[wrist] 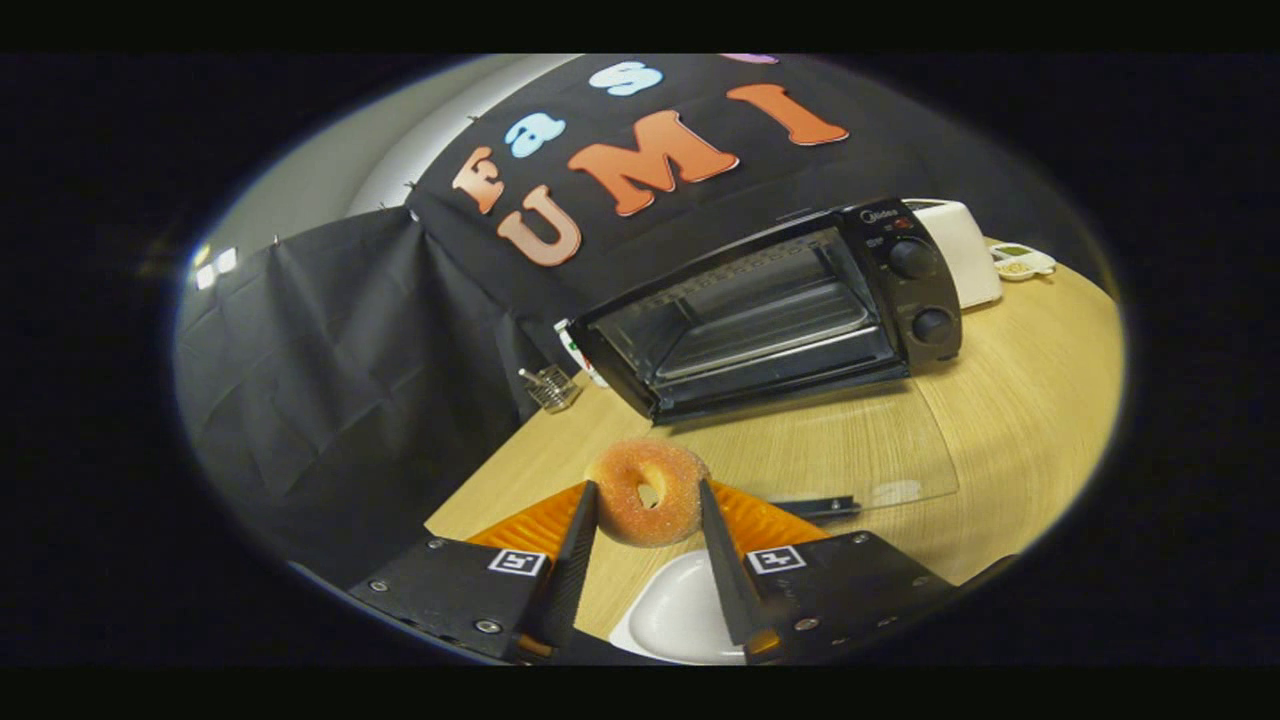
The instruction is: Open the toaster oven, put the food inside, and close the toaster oven door.
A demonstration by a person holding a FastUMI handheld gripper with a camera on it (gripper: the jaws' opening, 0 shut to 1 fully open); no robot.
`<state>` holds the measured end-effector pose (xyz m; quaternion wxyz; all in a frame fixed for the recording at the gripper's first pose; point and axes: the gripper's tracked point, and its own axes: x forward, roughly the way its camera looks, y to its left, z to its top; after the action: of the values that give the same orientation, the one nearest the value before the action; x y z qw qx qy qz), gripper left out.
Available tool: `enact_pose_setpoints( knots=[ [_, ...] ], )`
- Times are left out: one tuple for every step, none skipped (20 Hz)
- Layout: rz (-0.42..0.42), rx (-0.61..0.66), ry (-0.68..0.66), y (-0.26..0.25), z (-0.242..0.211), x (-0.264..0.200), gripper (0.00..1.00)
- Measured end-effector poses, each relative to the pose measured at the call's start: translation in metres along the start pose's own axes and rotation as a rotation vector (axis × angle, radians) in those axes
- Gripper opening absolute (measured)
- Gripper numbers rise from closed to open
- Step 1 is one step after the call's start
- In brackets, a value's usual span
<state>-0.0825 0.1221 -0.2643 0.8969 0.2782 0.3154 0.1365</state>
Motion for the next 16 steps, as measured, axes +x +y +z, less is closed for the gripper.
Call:
enact_pose_setpoints(
  knots=[
    [0.005,0.031,-0.018,-0.001,0.010,0.007,0.58],
    [0.007,0.060,-0.034,-0.004,0.018,0.014,0.58],
    [0.006,0.084,-0.048,-0.006,0.026,0.021,0.58],
    [0.005,0.107,-0.061,-0.008,0.034,0.026,0.58],
    [0.003,0.127,-0.074,-0.011,0.042,0.032,0.58],
    [0.003,0.140,-0.087,-0.013,0.049,0.035,0.58],
    [-0.005,0.148,-0.099,-0.016,0.055,0.040,0.58],
    [-0.008,0.154,-0.108,-0.016,0.061,0.044,0.58],
    [-0.011,0.164,-0.116,-0.018,0.066,0.048,0.58],
    [-0.010,0.167,-0.125,-0.019,0.070,0.054,0.58],
    [-0.017,0.170,-0.135,-0.021,0.076,0.060,0.58],
    [-0.024,0.167,-0.142,-0.024,0.081,0.066,0.58],
    [-0.039,0.165,-0.147,-0.027,0.086,0.073,0.58],
    [-0.047,0.161,-0.153,-0.031,0.091,0.080,0.58],
    [-0.059,0.163,-0.159,-0.035,0.095,0.086,0.58],
    [-0.063,0.170,-0.165,-0.038,0.100,0.090,0.58]
  ],
)
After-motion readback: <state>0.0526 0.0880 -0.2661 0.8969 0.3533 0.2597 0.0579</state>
